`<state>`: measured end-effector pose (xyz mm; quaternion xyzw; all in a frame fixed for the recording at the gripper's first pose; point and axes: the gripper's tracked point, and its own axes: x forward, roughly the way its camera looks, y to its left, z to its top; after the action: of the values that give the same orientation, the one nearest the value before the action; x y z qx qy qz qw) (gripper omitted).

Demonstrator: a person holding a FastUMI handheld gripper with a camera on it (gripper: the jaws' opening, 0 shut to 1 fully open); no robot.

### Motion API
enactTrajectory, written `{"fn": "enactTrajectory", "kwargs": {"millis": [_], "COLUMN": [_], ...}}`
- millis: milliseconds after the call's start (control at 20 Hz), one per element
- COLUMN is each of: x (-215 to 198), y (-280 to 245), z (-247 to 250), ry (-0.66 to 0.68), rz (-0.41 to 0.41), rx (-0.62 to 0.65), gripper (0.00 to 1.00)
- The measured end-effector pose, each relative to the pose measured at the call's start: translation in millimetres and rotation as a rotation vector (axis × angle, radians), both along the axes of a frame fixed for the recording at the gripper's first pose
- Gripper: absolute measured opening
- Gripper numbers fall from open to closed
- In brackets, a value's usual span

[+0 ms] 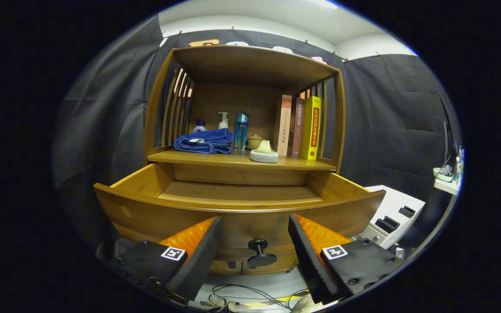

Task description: Pull open the drawer, take out the items inside it, and place them on the countertop above the cabinet.

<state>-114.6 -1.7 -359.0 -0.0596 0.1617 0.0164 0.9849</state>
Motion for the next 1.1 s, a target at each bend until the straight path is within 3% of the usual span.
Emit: {"fn": "enactTrajectory", "kwargs": {"millis": [1100], "x": [32.5], "y": [9.8], "z": [-12.3], "ry": [0.011], "rz": [0.005], "rx": [0.043], "gripper": [0.95]}}
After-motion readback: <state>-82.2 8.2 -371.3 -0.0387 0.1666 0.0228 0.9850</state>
